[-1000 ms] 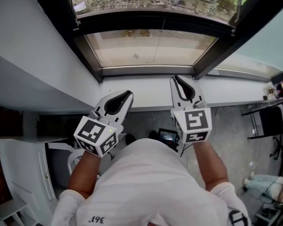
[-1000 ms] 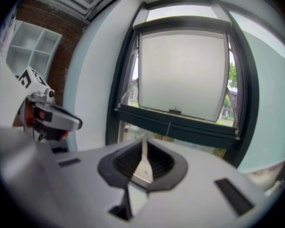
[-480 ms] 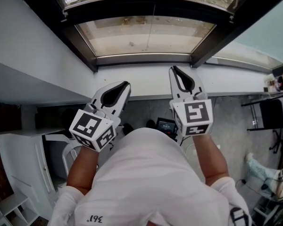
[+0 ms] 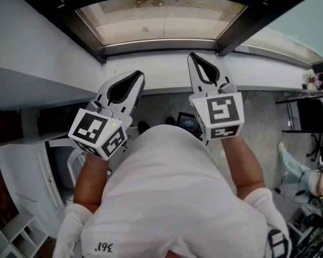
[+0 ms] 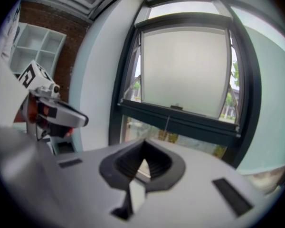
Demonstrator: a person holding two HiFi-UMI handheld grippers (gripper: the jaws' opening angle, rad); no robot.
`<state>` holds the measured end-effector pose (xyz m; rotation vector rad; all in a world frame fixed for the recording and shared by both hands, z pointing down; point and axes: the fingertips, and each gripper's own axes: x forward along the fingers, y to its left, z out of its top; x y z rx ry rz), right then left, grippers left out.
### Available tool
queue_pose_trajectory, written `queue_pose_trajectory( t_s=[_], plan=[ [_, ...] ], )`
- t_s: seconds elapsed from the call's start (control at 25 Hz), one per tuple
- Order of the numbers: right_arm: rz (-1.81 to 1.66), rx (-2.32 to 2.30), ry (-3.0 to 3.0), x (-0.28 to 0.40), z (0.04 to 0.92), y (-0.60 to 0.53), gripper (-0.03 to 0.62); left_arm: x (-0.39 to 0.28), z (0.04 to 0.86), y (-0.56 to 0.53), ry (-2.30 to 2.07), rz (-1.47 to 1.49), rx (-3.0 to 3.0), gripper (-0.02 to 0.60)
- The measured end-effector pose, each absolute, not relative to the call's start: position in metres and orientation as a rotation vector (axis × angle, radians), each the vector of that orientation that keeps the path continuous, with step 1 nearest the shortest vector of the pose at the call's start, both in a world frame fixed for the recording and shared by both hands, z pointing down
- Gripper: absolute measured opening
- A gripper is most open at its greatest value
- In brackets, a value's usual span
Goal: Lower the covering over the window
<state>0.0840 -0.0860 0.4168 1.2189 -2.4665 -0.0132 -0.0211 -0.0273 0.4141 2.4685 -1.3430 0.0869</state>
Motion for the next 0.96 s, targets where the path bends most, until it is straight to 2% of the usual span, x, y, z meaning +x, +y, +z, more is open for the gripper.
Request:
queue_pose_trajectory(
  t_s=[0.96],
  plan=[
    [-0.029,1.176,-2.453,0.071,0.423,-0.085,0.021,-0.020,0.419,-0.030,-1.312,0.102,2.467,0.035]
  ],
)
